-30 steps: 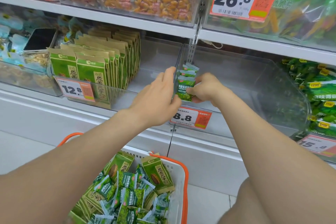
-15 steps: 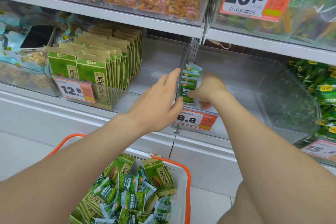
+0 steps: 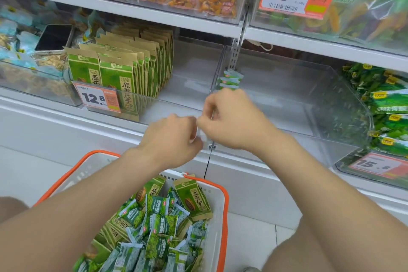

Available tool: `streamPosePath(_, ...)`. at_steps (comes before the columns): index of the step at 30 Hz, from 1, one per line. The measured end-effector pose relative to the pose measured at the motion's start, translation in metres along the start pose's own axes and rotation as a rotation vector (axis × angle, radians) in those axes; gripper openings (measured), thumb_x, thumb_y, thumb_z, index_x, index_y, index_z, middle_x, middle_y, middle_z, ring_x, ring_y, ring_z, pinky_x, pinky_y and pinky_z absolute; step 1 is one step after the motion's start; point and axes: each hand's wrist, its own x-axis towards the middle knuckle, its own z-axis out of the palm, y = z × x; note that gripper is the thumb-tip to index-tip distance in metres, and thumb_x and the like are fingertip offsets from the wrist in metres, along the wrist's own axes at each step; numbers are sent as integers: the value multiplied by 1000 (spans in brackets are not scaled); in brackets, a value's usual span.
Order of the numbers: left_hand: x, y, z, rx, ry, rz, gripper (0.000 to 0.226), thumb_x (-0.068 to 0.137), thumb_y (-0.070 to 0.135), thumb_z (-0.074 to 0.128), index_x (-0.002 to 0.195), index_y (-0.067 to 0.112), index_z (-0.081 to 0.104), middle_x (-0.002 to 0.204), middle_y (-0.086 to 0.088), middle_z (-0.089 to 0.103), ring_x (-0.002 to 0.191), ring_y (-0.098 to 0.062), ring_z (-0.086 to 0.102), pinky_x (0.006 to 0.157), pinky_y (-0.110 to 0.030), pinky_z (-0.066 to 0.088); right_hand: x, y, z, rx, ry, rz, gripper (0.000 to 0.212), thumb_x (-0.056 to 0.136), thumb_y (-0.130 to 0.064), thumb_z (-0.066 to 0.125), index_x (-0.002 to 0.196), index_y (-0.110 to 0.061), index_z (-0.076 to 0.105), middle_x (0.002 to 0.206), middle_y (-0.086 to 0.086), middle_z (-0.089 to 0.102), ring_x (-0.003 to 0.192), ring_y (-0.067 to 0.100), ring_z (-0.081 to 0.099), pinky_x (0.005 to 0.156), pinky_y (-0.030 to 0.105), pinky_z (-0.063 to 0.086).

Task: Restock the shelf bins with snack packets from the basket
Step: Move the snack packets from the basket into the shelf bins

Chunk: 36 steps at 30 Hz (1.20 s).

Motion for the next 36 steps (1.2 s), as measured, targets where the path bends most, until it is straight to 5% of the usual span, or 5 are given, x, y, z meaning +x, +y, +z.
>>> streamPosePath(10,-43,-58,126,287,-756,66,20,100,20,50,80,18,53,92,-4,60,83,-27,63,77,-43,60,-47,-19,81,-420,-715,-232,22,85,-18,61,68,-15,47,73,5,50,60,24,53,51,27,40)
streamPosePath(14,-55,-80,160,377,-848,83,34,100,11,52,134,12,55,114,-4,63,91,-24,65,66,-37,56,-46,-22,96,-455,-794,-260,21,91,-18,54,71,-15,49,75,5,53,60,20,51,51,27,41)
streamPosePath(21,-57,-94,181,394,-801,126,38,101,10,58,139,11,50,121,-9,65,106,-28,64,70,-37,47,-35,-16,104,-440,-796,-252,13,91,-14,53,79,-12,54,77,6,53,56,20,48,46,27,34)
streamPosePath(29,-52,-85,177,460,-699,171,6,100,18,65,95,19,69,107,-1,68,96,-26,65,72,-37,49,-29,-8,108,-427,-825,-236,14,95,-5,49,86,-13,57,85,8,54,62,23,52,49,29,35)
streamPosePath(36,-33,-70,132,-286,-554,-74,26,105,28,59,83,16,61,78,-1,61,75,-24,56,67,-34,44,-19,1,82,-375,-631,-236,34,99,-8,53,131,-15,59,121,14,55,94,34,61,69,38,52)
